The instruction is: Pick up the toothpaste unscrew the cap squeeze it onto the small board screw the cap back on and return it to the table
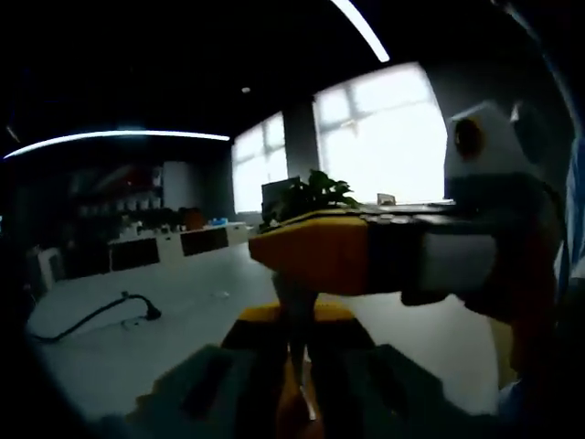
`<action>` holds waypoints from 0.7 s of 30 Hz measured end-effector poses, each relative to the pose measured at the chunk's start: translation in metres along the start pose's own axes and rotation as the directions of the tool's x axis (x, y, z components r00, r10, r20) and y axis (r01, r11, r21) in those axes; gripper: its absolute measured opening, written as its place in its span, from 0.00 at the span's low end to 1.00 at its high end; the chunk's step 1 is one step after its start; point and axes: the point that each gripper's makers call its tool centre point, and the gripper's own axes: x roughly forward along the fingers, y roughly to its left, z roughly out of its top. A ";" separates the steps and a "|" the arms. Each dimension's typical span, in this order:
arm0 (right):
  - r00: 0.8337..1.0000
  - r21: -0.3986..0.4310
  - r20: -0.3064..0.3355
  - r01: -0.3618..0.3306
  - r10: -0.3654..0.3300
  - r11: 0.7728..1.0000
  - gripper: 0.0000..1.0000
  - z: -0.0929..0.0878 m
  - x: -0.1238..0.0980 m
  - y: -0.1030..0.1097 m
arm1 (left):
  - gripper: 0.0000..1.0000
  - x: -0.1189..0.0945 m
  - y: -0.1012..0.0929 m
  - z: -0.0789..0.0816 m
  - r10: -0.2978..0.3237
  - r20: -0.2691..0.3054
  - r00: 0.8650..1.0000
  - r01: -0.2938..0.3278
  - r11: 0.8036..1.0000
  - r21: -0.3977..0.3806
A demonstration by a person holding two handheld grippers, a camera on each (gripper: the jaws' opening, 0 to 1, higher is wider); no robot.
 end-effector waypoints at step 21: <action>0.805 0.099 0.154 -0.589 0.572 0.802 0.23 0.025 -0.013 0.002 | 0.05 -0.002 0.000 -0.008 -0.376 -0.029 0.926 0.373 0.925 -0.076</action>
